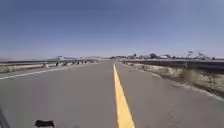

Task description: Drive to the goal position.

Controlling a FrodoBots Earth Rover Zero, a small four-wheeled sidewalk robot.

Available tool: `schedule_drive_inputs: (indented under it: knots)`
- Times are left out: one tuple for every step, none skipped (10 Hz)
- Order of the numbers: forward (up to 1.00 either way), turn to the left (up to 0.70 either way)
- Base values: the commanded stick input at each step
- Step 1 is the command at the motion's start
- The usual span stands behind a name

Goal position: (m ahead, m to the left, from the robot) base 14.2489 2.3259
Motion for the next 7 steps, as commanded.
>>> schedule_drive_inputs:
  knots:
    - [0.85,0.00]
    - [0.85,0.00]
    - [0.85,0.00]
    - [0.85,0.00]
    - [0.85,0.00]
    - [0.85,0.00]
    - [0.85,0.00]
